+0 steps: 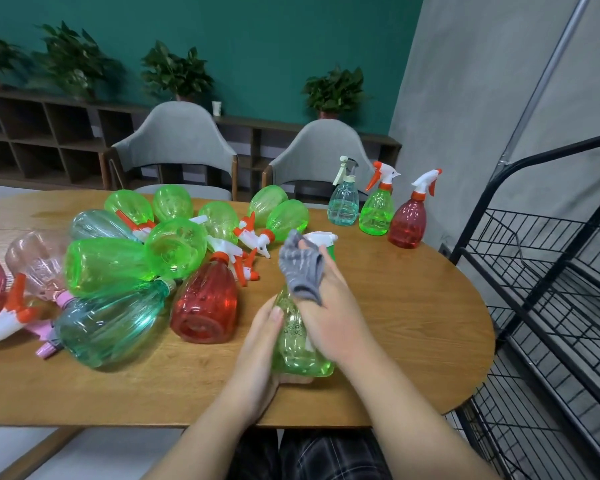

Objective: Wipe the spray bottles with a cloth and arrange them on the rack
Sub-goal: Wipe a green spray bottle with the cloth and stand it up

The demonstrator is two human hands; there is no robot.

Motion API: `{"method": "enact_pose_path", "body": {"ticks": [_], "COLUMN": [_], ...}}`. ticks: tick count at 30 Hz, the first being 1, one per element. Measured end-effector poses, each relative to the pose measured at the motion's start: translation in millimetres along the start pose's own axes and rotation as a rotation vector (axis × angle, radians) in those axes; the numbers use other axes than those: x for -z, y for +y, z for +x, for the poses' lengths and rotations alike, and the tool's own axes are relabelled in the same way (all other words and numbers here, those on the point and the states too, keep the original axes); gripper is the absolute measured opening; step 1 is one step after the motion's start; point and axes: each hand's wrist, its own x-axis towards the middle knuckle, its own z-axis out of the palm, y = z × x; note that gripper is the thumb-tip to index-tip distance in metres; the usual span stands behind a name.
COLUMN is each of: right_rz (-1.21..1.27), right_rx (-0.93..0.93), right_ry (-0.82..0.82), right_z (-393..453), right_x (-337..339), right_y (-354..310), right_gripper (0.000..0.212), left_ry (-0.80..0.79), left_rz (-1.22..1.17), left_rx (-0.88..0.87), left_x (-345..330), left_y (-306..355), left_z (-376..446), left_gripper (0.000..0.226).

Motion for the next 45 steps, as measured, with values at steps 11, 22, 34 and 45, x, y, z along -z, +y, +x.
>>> {"method": "enact_pose_path", "body": {"ticks": [11,22,34,45], "right_rz": [-0.091,0.067,1.205,1.476], "right_rx": [0.202,0.420,-0.291,-0.468], "right_ry": [-0.047,0.038,0.409,0.531], "right_z": [-30,-51,-44,-32], "right_x": [3,-13,10,6], "right_y": [8,16,11,2], "right_gripper": [0.060,0.052,0.012,0.027], "left_ry": [-0.074,-0.030,-0.071,-0.067], "left_rz": [-0.043,-0.162,-0.065,-0.115], "left_rx": [0.033,0.022,0.054,0.133], "left_x": [-3,1,-1,9], "left_y": [6,9,8,1], "left_z": [-6,-8,-4,8], "left_gripper": [0.072,0.085,0.063,0.118]}}
